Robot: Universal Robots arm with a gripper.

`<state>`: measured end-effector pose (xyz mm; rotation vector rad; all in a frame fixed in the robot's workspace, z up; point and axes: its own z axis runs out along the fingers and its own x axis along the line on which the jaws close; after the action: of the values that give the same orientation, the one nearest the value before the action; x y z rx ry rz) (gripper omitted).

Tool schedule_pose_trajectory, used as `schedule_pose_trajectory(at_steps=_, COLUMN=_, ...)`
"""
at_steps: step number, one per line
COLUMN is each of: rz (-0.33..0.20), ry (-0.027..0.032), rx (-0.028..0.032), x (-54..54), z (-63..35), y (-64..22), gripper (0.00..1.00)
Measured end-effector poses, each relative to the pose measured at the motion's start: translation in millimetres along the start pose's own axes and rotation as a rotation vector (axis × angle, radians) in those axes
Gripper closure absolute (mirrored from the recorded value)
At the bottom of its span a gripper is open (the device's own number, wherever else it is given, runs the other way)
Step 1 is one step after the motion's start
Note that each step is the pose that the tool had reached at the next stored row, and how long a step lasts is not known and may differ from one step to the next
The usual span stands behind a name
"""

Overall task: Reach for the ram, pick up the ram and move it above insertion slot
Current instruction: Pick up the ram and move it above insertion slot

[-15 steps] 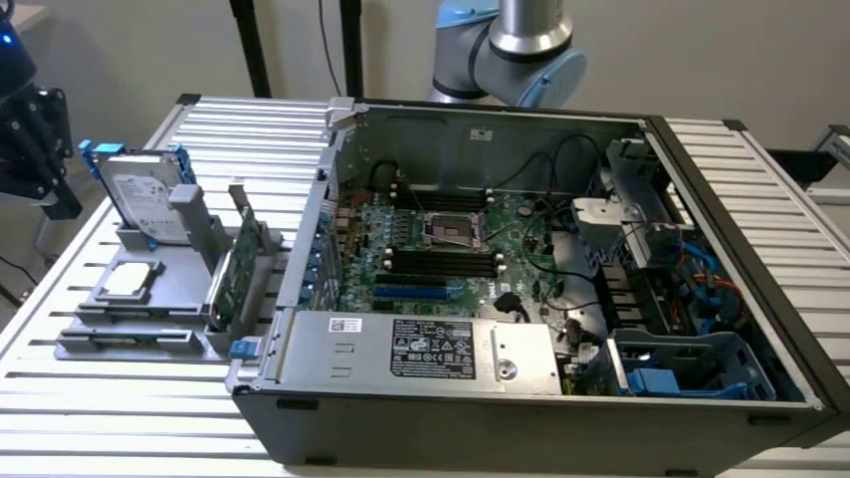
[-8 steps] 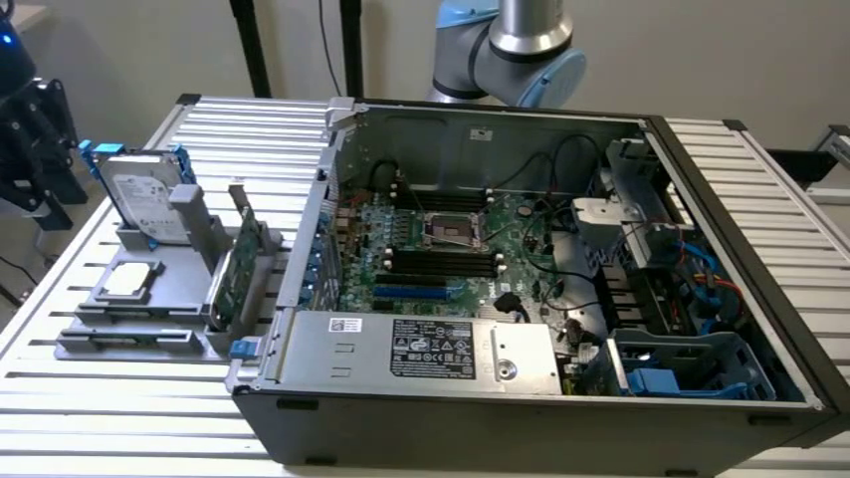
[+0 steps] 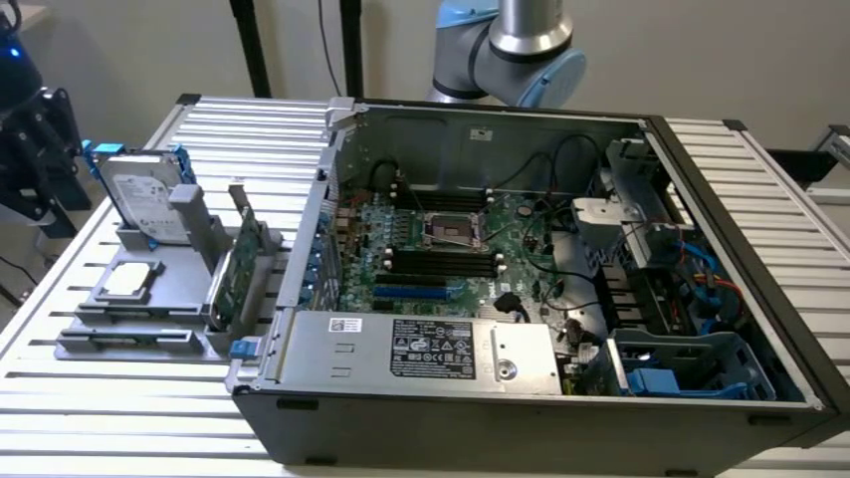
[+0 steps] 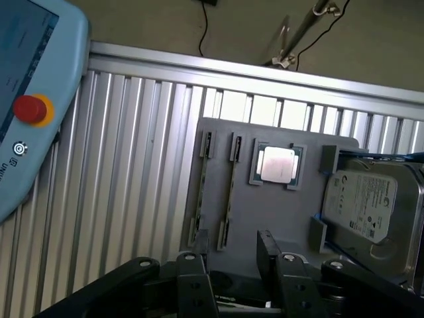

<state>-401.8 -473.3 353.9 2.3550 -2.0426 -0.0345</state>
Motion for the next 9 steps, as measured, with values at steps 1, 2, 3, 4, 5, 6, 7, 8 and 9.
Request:
schedule_pose_trajectory(at_steps=1, rz=0.0, ry=0.0001, rx=0.0001, x=0.3, z=1.8, y=0.0, gripper=0.58)
schedule_pose_trajectory(at_steps=2, rz=0.0, ry=0.0002, rx=0.0, x=0.8, z=3.5, y=0.0, gripper=0.58)
schedule_pose_trajectory(at_steps=3, rz=0.0, ry=0.0002, rx=0.0001, x=1.3, z=5.4, y=0.0, gripper=0.58)
schedule_pose_trajectory(at_steps=4, rz=0.0, ry=0.0002, rx=0.0, x=1.8, z=7.2, y=0.0, gripper=0.58)
schedule_pose_trajectory(at_steps=5, rz=0.0, ry=0.0001, rx=0.0002, x=2.3, z=9.2, y=0.0, gripper=0.58)
schedule_pose_trajectory(at_steps=6, rz=0.0, ry=0.0001, rx=0.0001, x=2.8, z=10.9, y=0.1, gripper=0.58)
schedule_pose_trajectory(at_steps=7, rz=0.0, ry=0.0001, rx=0.0, x=3.4, z=12.7, y=0.1, gripper=0.58)
schedule_pose_trajectory(at_steps=8, rz=0.0, ry=0.0, rx=0.0002, x=4.1, z=14.6, y=0.1, gripper=0.58)
schedule_pose_trajectory(at_steps=9, rz=0.0, ry=0.0, rx=0.0002, x=4.9, z=16.4, y=0.2, gripper=0.58)
